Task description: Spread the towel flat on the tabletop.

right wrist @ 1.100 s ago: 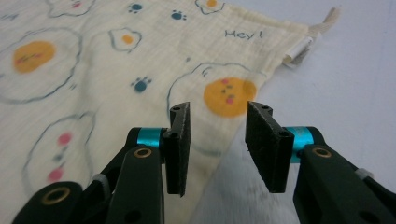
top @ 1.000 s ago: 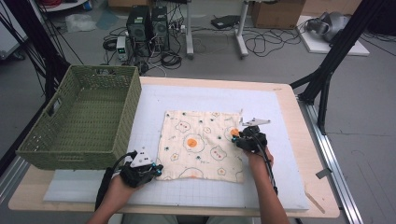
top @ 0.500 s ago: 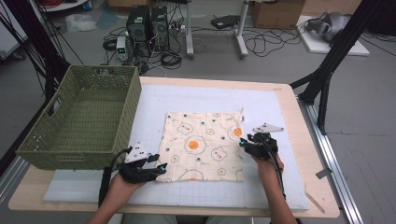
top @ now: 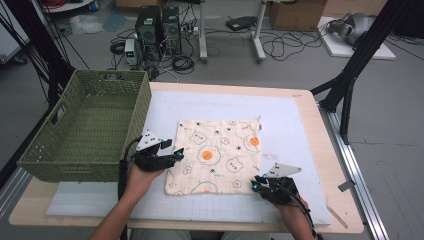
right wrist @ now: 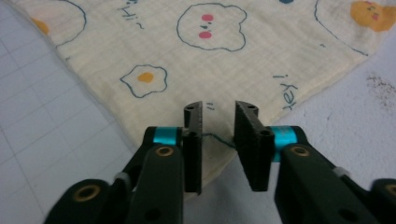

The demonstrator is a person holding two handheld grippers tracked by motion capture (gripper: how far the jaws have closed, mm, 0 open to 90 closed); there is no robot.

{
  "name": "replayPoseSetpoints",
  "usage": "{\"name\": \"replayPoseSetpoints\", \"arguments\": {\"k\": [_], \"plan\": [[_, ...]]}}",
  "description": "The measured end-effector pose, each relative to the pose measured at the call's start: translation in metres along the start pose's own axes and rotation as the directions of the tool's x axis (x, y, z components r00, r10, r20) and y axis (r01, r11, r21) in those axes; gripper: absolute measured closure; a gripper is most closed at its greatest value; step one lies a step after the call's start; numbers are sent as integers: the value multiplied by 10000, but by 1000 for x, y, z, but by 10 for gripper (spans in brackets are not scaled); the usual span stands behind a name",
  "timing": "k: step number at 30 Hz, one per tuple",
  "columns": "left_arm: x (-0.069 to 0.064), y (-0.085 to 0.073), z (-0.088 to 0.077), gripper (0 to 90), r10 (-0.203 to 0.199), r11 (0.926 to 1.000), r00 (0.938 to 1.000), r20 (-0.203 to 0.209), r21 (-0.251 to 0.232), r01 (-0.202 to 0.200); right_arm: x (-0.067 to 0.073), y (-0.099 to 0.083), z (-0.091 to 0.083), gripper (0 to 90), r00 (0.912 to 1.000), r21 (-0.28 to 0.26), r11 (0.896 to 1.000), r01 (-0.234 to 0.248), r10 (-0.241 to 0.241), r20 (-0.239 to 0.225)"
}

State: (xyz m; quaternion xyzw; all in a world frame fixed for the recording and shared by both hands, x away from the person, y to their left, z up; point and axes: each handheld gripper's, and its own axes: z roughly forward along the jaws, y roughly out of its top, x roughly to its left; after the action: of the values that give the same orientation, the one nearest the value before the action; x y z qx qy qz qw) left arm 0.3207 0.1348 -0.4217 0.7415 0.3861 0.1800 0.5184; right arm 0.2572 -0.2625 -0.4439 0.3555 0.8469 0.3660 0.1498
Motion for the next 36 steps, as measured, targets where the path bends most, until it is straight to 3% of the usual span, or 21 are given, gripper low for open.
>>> {"name": "replayPoseSetpoints", "arguments": {"k": [1, 3, 6, 7, 10, 12, 14, 16, 22, 27, 33, 36], "plan": [[0, 0, 0, 398, 14, 10000, 10000, 21, 25, -14, -1, 0, -2, 851, 10000, 200, 9998, -50, 49, 76], [-1, -1, 0, 393, 0, 10000, 10000, 17, -19, 0, -4, -1, -6, 872, 9998, 371, 9992, -165, 161, 86], [0, -3, -1, 379, -107, 9999, 9999, 19, -99, 107, -2, -1, -12, 864, 9983, 772, 9970, 55, -99, 568], [1, -4, -1, 373, -99, 9999, 9999, 40, -63, 99, -2, -1, -13, 801, 9977, 801, 9967, 96, -150, 668], [1, -5, 0, 341, -165, 9998, 9999, 8, -67, 165, -2, -2, -20, 579, 9971, -203, 9991, -369, 381, 653], [1, -5, 1, 304, -177, 9998, 9998, -84, -73, 176, -4, 2, -26, 438, 9925, -915, 9953, -324, 428, 1146], [1, -5, 2, 275, -203, 9998, 9998, -94, -79, 202, -7, 4, -31, 367, 9876, -1489, 9880, -409, 626, 1442], [2, -6, 2, 233, -235, 9997, 9996, -153, 51, 236, -11, 3, -33, 299, 9837, -1721, 9832, -606, 880, 1567], [1, -5, 1, 219, -40, 9998, 9997, -233, -175, 36, -21, -1, -37, 202, 9797, -1982, 9773, -743, 1087, 1686], [-2, -5, -2, 219, 239, 9988, 9997, 47, -432, -237, -31, -5, -41, 126, 9791, -2447, 9668, -730, 1161, 1669], [-3, -7, -4, 221, 260, 9981, 9996, 143, -566, -252, -40, -9, -51, 115, 9671, -3340, 9360, -1114, 1795, 1803], [-2, -7, -3, 221, 270, 9979, 9995, 138, -593, -261, -41, -10, -56, 114, 9616, -3547, 9273, -1197, 1972, 1910]]}}
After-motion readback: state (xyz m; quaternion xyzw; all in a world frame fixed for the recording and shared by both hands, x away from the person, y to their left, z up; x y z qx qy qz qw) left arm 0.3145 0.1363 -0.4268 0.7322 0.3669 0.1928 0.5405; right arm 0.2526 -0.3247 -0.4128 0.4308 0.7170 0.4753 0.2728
